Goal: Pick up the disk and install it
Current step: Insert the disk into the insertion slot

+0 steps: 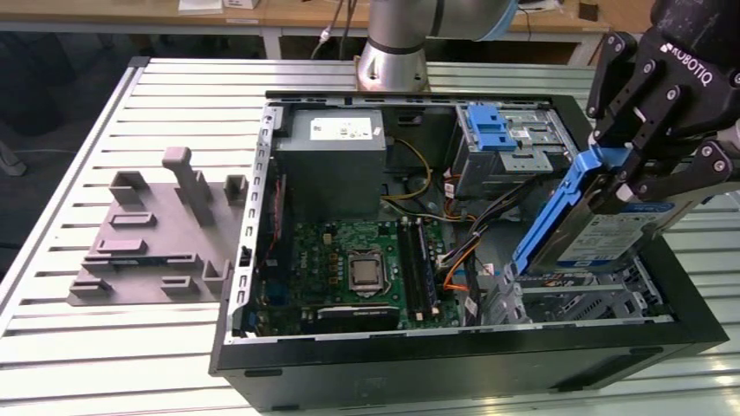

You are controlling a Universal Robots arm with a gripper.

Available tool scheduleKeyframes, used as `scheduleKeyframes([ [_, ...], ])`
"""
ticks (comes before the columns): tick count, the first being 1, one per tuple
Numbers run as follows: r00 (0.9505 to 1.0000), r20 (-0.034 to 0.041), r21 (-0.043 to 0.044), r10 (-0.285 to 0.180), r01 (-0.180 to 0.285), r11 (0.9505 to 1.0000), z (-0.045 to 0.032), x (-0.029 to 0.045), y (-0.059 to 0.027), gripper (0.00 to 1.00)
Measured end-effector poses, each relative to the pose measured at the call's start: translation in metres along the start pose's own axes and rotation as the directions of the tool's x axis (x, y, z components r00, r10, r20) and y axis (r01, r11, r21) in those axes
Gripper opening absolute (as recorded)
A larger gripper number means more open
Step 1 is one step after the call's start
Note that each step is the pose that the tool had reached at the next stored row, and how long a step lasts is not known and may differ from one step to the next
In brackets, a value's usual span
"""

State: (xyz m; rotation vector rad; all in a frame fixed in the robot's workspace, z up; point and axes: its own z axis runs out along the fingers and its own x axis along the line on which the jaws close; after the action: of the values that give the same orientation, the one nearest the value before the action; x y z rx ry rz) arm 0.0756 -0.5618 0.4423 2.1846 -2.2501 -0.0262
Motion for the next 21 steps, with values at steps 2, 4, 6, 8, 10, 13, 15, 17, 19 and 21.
scheduleKeyframes([
  [2, 1.0000, 0.0000, 0.0000, 0.000, 0.000, 1.0000, 0.0010, 0.0008, 0.0000, 0.36],
  [4, 1.0000, -0.0001, 0.0000, 0.000, 0.000, 1.0000, 0.0018, 0.0016, 0.0000, 0.36],
  [6, 1.0000, 0.0000, 0.0000, 0.000, 0.000, 1.0000, 0.0030, 0.0023, -0.0001, 0.36],
  [8, 1.0000, -0.0001, 0.0000, 0.000, 0.000, 1.0000, 0.0042, 0.0029, -0.0002, 0.36],
  [10, 1.0000, 0.0000, 0.0000, 0.000, 0.000, 1.0000, 0.0054, 0.0033, -0.0002, 0.36],
  [13, 1.0000, -0.0001, 0.0000, 0.000, 0.000, 1.0000, 0.0067, 0.0035, -0.0004, 0.36],
  [15, 1.0000, -0.0003, -0.0001, 0.000, 0.000, 1.0000, 0.0079, 0.0037, -0.0004, 0.36],
  [17, 1.0000, -0.0001, 0.0000, 0.000, 0.000, 1.0000, 0.0098, 0.0037, -0.0005, 0.36],
  [19, 1.0000, 0.0000, -0.0001, 0.000, 0.000, 1.0000, 0.0118, 0.0038, -0.0005, 0.36],
  [21, 1.0000, -0.0001, -0.0002, 0.000, 0.000, 1.0000, 0.0134, 0.0039, -0.0006, 0.36],
])
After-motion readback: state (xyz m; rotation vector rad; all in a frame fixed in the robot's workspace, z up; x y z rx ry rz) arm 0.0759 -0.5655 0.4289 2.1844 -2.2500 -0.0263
